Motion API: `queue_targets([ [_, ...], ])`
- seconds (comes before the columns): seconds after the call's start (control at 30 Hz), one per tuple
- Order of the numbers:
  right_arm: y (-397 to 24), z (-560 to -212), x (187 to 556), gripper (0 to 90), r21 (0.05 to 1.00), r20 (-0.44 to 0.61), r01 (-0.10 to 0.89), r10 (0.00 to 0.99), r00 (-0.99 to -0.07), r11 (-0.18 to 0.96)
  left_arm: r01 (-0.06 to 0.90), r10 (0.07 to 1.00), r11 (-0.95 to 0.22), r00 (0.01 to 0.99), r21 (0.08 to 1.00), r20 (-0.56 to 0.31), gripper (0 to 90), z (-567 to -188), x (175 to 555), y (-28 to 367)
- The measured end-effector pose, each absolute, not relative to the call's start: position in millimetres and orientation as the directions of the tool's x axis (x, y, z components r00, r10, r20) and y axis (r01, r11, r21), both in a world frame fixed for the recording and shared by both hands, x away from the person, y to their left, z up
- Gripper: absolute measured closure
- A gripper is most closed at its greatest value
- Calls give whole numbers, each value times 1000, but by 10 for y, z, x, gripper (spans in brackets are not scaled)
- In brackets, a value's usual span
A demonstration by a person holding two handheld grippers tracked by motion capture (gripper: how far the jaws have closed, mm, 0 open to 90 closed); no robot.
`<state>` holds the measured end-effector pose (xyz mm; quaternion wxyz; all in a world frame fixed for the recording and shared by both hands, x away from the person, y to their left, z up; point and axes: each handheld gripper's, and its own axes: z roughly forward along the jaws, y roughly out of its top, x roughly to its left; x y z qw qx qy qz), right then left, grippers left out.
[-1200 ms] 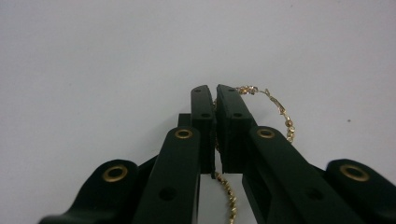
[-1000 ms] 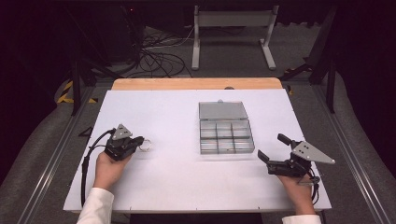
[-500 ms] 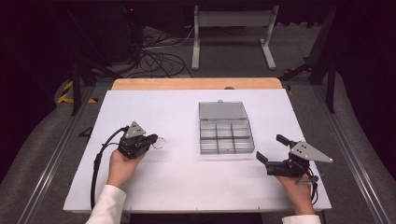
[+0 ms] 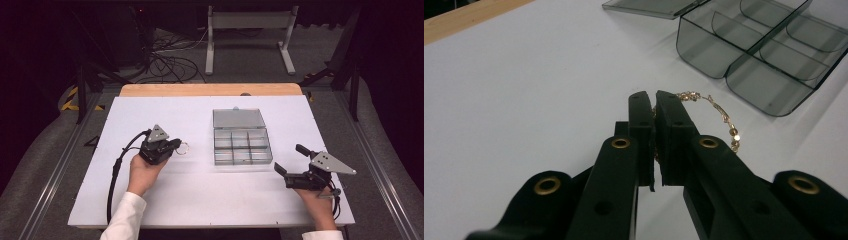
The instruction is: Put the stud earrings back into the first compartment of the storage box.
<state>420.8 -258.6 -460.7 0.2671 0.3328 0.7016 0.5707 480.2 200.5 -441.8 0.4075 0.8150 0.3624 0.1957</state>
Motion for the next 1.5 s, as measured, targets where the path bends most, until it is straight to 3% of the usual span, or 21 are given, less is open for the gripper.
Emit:
queue_targets([
  [1.07,-2553,-4622,4224,0,973,-5,175,767,-641,153,408,701,-433,713,804,16,864,-4437,5119,1042],
  [1.5,-2559,-4623,4228,0,973,-1,176,768,-640,148,405,729,-419,684,813,35,861,-4503,5267,816],
])
